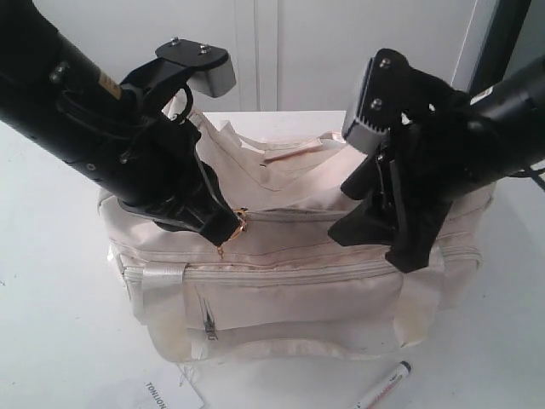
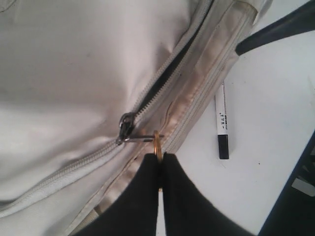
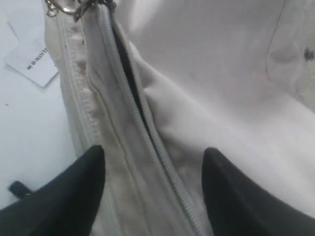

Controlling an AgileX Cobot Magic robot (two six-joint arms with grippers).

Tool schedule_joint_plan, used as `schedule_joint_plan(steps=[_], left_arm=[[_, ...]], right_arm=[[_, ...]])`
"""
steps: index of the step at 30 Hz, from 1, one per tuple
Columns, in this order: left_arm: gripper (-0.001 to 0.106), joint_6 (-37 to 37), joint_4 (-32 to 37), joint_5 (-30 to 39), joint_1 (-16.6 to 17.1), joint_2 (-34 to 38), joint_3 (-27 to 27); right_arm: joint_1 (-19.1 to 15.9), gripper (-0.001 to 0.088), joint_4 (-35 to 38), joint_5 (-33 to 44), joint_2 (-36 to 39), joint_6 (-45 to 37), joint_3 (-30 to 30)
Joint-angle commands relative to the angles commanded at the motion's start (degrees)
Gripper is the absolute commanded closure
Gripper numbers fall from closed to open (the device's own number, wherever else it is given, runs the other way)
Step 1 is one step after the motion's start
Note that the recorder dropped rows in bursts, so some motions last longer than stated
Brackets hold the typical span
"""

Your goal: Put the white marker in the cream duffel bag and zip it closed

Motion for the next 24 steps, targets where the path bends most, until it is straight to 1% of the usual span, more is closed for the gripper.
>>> schedule_joint_plan(steps=[2, 5, 7, 9, 11, 15, 18, 21, 24], left_arm=[[0.105, 0.4, 0.0, 0.0, 0.0, 0.0, 0.0], [0.105, 0.4, 0.0, -0.1, 0.0, 0.0, 0.0], [0.105, 0.4, 0.0, -0.1, 0.0, 0.0, 0.0], [0.105, 0.4, 0.0, -0.1, 0.0, 0.0, 0.0], [0.105, 0.4, 0.0, -0.1, 0.0, 0.0, 0.0], [0.105, 0.4, 0.0, -0.1, 0.0, 0.0, 0.0], [0.105, 0.4, 0.0, -0.1, 0.0, 0.0, 0.0], [0.105, 0.4, 0.2, -0.1, 0.0, 0.0, 0.0], [0.105, 0.4, 1.0, 0.1, 0.0, 0.0, 0.0]], right_arm=[[1.3, 0.0309, 0.0, -1.9, 0.0, -0.2, 0.8], [3.6, 0.0309, 1.5, -5.0, 0.0, -3.4, 2.4], [4.4, 0.0315, 3.3, -6.3, 0.3, -6.7, 3.3], [4.8, 0.0339, 3.5, -7.6, 0.5, -7.6, 3.4], [4.8, 0.0407, 3.9, -8.1, 0.5, -7.5, 3.4], [4.8, 0.0619, 3.9, -7.7, 0.6, -7.5, 3.4], [4.8, 0.0741, 3.8, -7.6, 0.6, -7.5, 3.4], [4.8, 0.082, 3.5, -7.2, 0.6, -7.5, 3.4], [4.8, 0.0859, 3.5, -6.8, 0.6, -6.7, 3.4]])
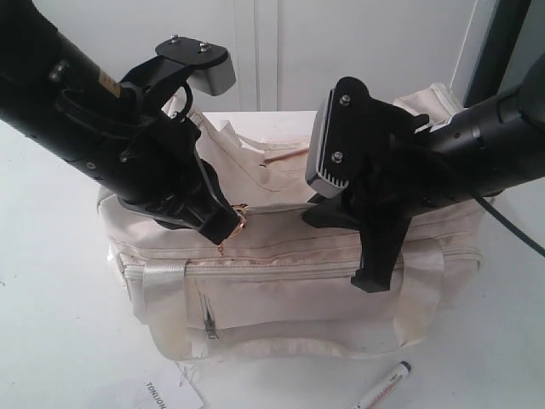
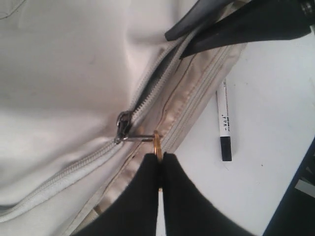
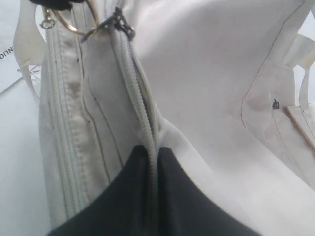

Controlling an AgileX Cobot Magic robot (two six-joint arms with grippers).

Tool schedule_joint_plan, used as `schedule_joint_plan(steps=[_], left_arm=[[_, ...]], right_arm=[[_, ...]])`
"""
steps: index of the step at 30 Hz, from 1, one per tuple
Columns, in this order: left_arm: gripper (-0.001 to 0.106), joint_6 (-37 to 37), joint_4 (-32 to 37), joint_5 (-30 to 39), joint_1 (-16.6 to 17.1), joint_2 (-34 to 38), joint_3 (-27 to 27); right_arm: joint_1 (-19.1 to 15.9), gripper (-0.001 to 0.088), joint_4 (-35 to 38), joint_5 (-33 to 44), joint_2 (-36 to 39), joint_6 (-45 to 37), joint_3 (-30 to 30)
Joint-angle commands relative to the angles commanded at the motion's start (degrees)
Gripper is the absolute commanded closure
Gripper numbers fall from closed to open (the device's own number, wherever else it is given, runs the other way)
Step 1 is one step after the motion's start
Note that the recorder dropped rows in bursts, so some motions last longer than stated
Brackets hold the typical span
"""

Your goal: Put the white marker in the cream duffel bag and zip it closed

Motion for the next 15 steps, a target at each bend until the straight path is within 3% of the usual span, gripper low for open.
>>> schedule_joint_plan(steps=[15], left_arm=[[0.105, 0.1, 0.8, -0.2, 0.0, 0.0, 0.0]], right_arm=[[0.0, 0.0868, 0.0, 2.4, 0.0, 0.0, 0.0]])
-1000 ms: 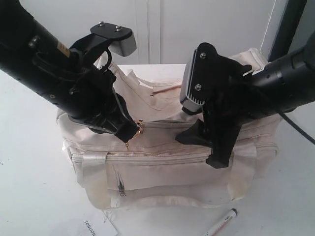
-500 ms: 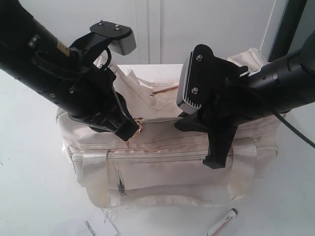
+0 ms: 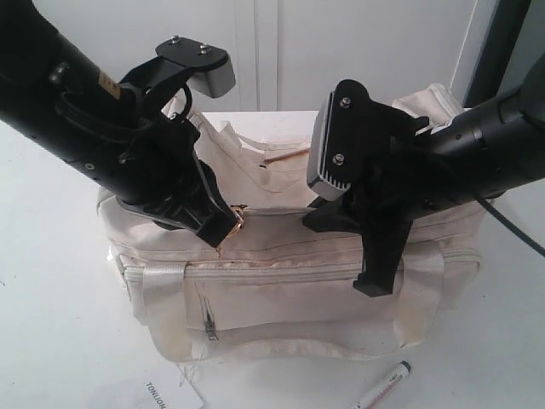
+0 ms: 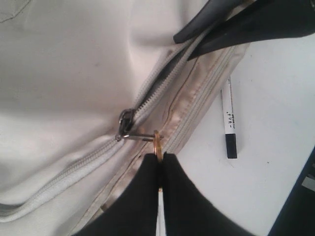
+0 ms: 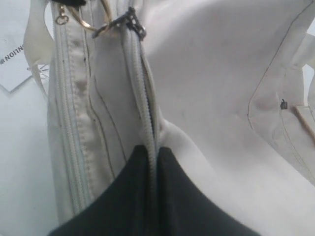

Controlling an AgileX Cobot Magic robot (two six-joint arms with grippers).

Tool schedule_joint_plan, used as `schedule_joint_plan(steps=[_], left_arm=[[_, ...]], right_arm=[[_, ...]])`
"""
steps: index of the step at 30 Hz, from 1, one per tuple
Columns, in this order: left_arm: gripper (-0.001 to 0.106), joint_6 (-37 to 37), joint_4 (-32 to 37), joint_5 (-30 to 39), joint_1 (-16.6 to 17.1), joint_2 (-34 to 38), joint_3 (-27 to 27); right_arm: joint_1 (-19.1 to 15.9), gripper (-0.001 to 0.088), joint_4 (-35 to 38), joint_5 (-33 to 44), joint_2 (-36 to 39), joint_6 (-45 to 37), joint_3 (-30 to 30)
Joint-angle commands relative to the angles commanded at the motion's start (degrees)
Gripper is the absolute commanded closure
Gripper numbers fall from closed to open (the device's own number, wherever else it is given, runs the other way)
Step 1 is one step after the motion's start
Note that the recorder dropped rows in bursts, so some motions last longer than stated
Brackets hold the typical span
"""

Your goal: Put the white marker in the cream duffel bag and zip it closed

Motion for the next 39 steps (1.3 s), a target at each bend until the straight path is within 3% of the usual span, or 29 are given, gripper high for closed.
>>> schedule_joint_plan(steps=[10, 19, 29, 39], left_arm=[[0.105, 3.4, 0.2, 0.5, 0.0, 0.0, 0.0], [0.105, 4.5, 9.5, 5.6, 0.0, 0.0, 0.0], [0.105, 4.2, 11.8, 7.6, 0.0, 0.0, 0.0], [0.105, 4.2, 26.6, 11.7, 0.0, 0.0, 0.0]], right_arm=[[0.0, 0.0868, -1.3, 0.0, 0.0, 0.1, 0.0], [0.0, 0.0868, -1.4, -0.1, 0.0, 0.4, 0.0], [0.0, 0.0868, -1.4, -0.1, 0.0, 0.4, 0.0], [0.0, 0.0868, -2.8, -0.1, 0.0, 0.7, 0.0]])
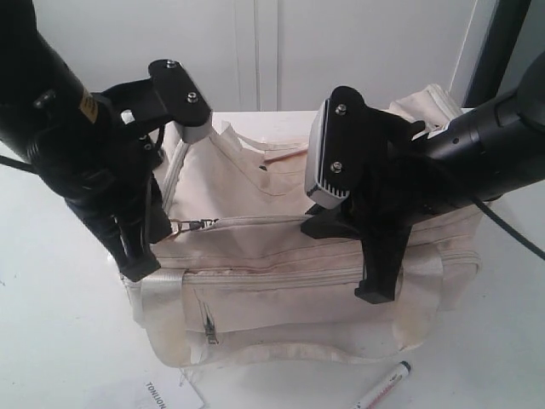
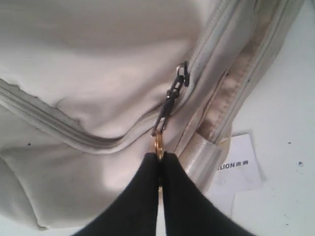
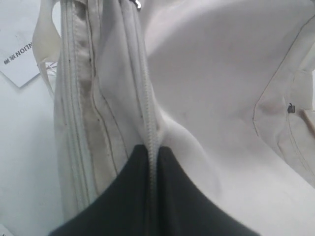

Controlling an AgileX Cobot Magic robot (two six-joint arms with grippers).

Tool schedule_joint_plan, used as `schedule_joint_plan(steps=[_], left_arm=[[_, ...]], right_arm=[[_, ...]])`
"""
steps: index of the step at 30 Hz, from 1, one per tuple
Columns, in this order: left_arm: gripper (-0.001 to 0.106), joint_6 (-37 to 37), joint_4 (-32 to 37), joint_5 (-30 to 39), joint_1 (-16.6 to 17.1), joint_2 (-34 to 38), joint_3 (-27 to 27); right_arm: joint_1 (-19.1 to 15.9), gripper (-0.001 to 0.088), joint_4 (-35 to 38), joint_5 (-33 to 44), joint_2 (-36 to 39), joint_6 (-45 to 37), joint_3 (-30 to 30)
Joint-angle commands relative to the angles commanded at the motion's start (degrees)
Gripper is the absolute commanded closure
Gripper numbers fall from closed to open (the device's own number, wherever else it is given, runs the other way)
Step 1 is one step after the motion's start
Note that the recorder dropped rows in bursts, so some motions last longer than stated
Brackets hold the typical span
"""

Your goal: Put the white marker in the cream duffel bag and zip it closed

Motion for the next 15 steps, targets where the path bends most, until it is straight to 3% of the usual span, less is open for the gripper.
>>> schedule_joint_plan(steps=[6, 10, 15], left_arm=[[0.105, -0.3, 5.0, 1.7, 0.0, 0.0, 0.0], [0.105, -5.1, 12.6, 3.9, 0.0, 0.0, 0.0], [0.105, -6.4, 16.0, 4.0, 0.0, 0.0, 0.0]], right_arm=[[0.0, 0.0868, -1.3, 0.1, 0.0, 1.0, 0.0], [0.0, 0.0868, -1.5, 0.2, 0.0, 1.0, 0.0], [0.0, 0.0868, -1.5, 0.2, 0.0, 1.1, 0.0]])
